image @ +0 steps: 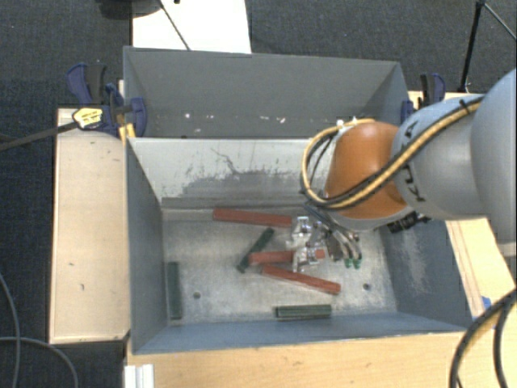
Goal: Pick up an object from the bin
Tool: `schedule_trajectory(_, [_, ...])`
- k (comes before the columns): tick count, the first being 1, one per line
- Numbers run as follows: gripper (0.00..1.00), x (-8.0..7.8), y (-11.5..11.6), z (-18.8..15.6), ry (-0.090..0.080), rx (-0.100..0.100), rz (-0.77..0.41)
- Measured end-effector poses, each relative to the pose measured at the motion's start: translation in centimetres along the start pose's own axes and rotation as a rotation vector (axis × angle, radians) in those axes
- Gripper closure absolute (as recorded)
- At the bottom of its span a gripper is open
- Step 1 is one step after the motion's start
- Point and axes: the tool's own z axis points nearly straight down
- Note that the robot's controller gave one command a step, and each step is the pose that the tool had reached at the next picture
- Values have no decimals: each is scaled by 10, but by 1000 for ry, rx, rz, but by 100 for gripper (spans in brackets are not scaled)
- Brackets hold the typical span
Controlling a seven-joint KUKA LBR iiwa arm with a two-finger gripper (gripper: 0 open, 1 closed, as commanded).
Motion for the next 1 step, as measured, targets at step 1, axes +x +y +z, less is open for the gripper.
schedule_trajectory(1, [100,-1,0,-12,-2,0,0])
